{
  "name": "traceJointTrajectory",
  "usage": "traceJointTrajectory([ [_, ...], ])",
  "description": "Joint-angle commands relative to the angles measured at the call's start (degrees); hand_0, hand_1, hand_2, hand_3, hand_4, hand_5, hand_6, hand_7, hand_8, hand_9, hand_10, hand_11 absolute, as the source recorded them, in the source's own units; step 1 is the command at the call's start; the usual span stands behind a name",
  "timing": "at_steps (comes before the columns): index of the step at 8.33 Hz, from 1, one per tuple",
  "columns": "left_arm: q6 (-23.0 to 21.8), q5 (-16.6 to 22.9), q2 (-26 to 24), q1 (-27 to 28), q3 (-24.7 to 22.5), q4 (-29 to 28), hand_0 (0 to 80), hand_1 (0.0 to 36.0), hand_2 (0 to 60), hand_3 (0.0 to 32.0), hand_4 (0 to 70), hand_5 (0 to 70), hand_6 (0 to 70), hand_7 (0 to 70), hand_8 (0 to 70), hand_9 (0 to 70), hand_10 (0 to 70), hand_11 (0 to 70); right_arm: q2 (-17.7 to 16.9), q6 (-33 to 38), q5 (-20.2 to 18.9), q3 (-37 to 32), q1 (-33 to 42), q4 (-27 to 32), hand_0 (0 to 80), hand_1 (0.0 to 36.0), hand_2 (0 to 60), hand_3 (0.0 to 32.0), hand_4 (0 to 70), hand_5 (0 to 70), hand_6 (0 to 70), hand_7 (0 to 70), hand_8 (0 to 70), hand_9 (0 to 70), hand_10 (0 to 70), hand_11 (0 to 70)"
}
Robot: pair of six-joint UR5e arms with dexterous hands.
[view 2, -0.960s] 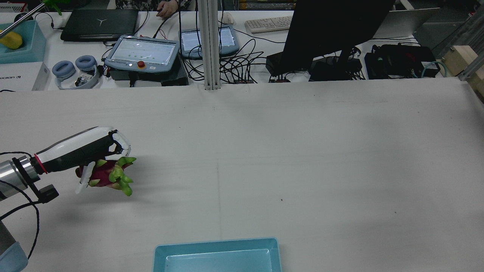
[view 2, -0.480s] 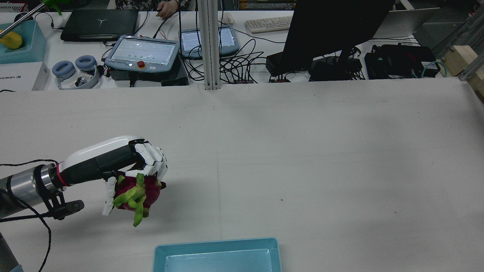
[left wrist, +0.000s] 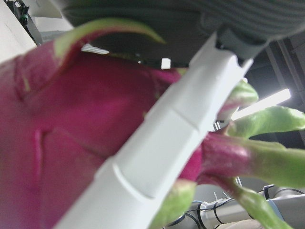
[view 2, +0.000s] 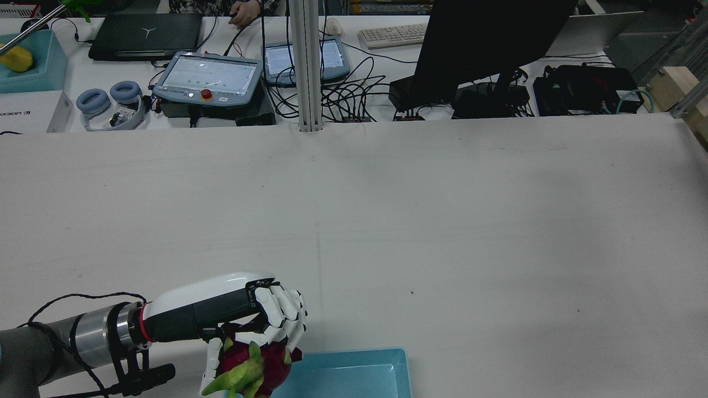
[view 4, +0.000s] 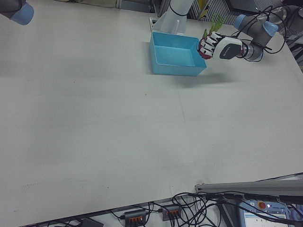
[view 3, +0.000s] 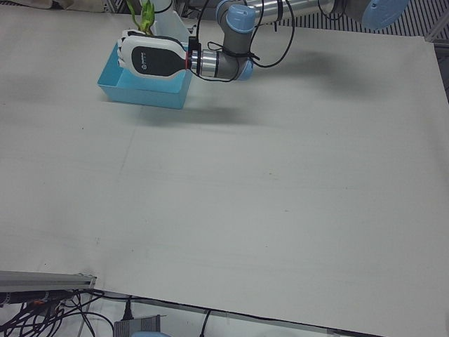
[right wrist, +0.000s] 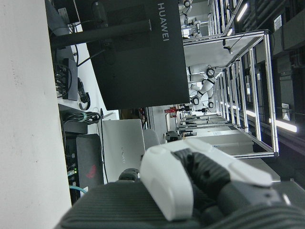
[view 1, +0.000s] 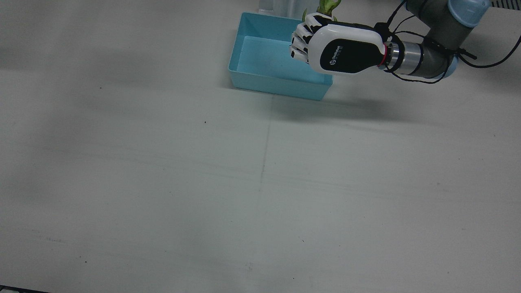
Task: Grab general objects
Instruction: 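Lift the dragon fruit and carry it over the blue tray, then open the left hand to drop the fruit into the tray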
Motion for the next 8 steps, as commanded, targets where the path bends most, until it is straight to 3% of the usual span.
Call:
traceJointTrajectory([
  [1, 0.46, -2.85, -0.04, 5.25, 0.53, -5.78, 80.0, 36.0, 60.0, 0.0, 70.0, 70.0, 70.0, 70.0, 70.0, 70.0, 70.0, 70.0, 0.00, 0.00, 0.00, 0.00, 0.00, 0.00, 0.0, 0.0, 0.0, 0.0, 0.0, 0.0, 0.0, 0.0, 0.0, 0.0, 0.0, 0.0],
  [2, 0.47, -4.07, 0.40, 5.26, 1.66, -9.46, 80.0, 36.0, 60.0, 0.0, 31.8, 70.0, 57.9, 70.0, 12.0, 19.9, 43.5, 65.7, 0.00, 0.00, 0.00, 0.00, 0.00, 0.00, 0.0, 0.0, 0.0, 0.0, 0.0, 0.0, 0.0, 0.0, 0.0, 0.0, 0.0, 0.0],
  [3, 0.29, -4.17, 0.49, 5.26, 3.24, -11.85, 80.0, 36.0, 60.0, 0.0, 7.8, 70.0, 20.6, 70.0, 3.1, 13.7, 27.4, 45.2, 0.00, 0.00, 0.00, 0.00, 0.00, 0.00, 0.0, 0.0, 0.0, 0.0, 0.0, 0.0, 0.0, 0.0, 0.0, 0.0, 0.0, 0.0],
  [4, 0.46, -4.17, 0.49, 5.34, 3.43, -11.96, 80.0, 36.0, 60.0, 0.0, 0.0, 70.0, 9.4, 64.4, 0.8, 11.4, 24.8, 42.0, 0.00, 0.00, 0.00, 0.00, 0.00, 0.00, 0.0, 0.0, 0.0, 0.0, 0.0, 0.0, 0.0, 0.0, 0.0, 0.0, 0.0, 0.0],
  [5, 0.29, -4.17, 1.36, 5.43, 3.26, -13.70, 80.0, 36.0, 60.0, 0.0, 0.0, 64.6, 0.0, 45.2, 0.0, 7.6, 10.5, 21.8, 0.00, 0.00, 0.00, 0.00, 0.00, 0.00, 0.0, 0.0, 0.0, 0.0, 0.0, 0.0, 0.0, 0.0, 0.0, 0.0, 0.0, 0.0],
  [6, 0.29, -5.22, 3.81, 5.52, 3.17, -16.33, 80.0, 36.0, 60.0, 0.0, 0.1, 55.3, 0.0, 25.8, 0.0, 3.7, 1.4, 8.1, 0.00, 0.00, 0.00, 0.00, 0.00, 0.00, 0.0, 0.0, 0.0, 0.0, 0.0, 0.0, 0.0, 0.0, 0.0, 0.0, 0.0, 0.0],
  [7, 0.38, -7.32, 5.22, 5.52, 3.17, -18.10, 80.0, 36.0, 60.0, 0.0, 3.3, 37.6, 0.0, 22.3, 0.0, 3.0, 0.0, 0.0, 0.00, 0.00, 0.00, 0.09, 0.00, 0.00, 0.0, 0.0, 0.0, 0.0, 0.0, 0.0, 0.0, 0.0, 0.0, 0.0, 0.0, 0.0],
  [8, 0.29, -7.34, 5.41, 5.52, 3.08, -18.11, 80.0, 36.0, 60.0, 0.0, 5.6, 31.0, 0.0, 27.8, 0.0, 4.1, 0.0, 0.0, 0.00, 0.00, 0.00, 0.00, 0.00, 0.00, 0.0, 0.0, 0.0, 0.0, 0.0, 0.0, 0.0, 0.0, 0.0, 0.0, 0.0, 0.0],
])
